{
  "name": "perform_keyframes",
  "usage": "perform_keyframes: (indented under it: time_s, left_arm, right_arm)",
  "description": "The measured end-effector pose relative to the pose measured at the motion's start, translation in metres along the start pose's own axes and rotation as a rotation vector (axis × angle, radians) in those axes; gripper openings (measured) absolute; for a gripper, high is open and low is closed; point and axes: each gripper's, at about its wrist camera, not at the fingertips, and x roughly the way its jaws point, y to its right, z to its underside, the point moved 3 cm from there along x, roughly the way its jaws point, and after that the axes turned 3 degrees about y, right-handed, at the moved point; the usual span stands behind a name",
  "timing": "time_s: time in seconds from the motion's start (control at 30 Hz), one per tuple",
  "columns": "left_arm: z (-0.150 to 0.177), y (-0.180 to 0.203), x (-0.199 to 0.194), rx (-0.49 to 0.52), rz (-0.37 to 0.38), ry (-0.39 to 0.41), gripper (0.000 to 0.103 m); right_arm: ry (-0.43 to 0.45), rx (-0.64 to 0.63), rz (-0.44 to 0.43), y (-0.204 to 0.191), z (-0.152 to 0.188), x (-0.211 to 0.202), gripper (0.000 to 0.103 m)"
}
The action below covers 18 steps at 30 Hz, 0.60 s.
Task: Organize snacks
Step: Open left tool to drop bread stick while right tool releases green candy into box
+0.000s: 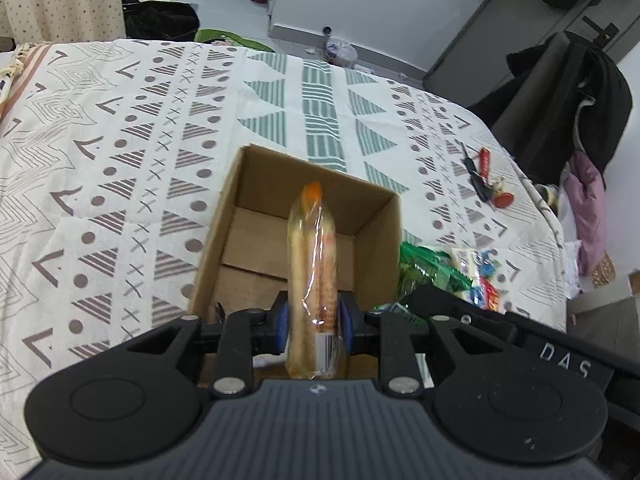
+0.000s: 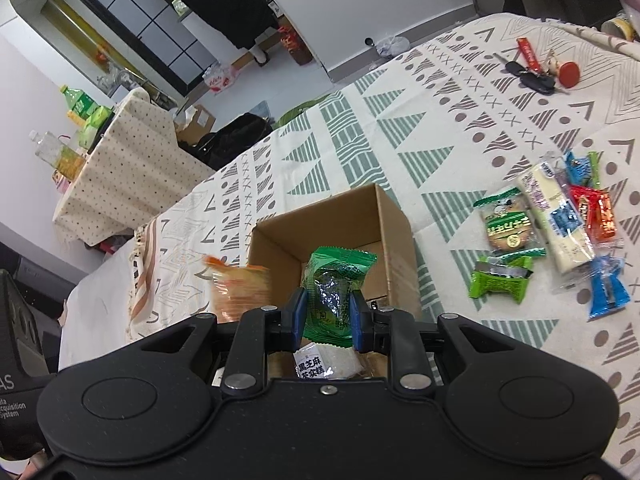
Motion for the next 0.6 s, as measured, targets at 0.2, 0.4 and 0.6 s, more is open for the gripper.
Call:
perform_keyframes:
  time_s: [0.2, 0.4, 0.6]
  left_arm:
    - [-0.004, -0.012, 0.004, -0.017, -0.039, -0.031, 0.032]
    - [0.000, -0.015, -0.001, -0.030, -0.057, -0.036, 0.054]
    - [0.004, -0.008, -0.010, -0.023, -0.075, -0.010, 0.075]
  right_arm:
    - [-0.011, -0.019, -0.005, -0.006, -0.001, 0.010, 0.023]
    - [-0.004, -0.023, -0.006, -0.007, 0.000, 0.006, 0.045]
    - [0.007, -0.004, 0.010, 0.007, 0.001, -0.006, 0.049]
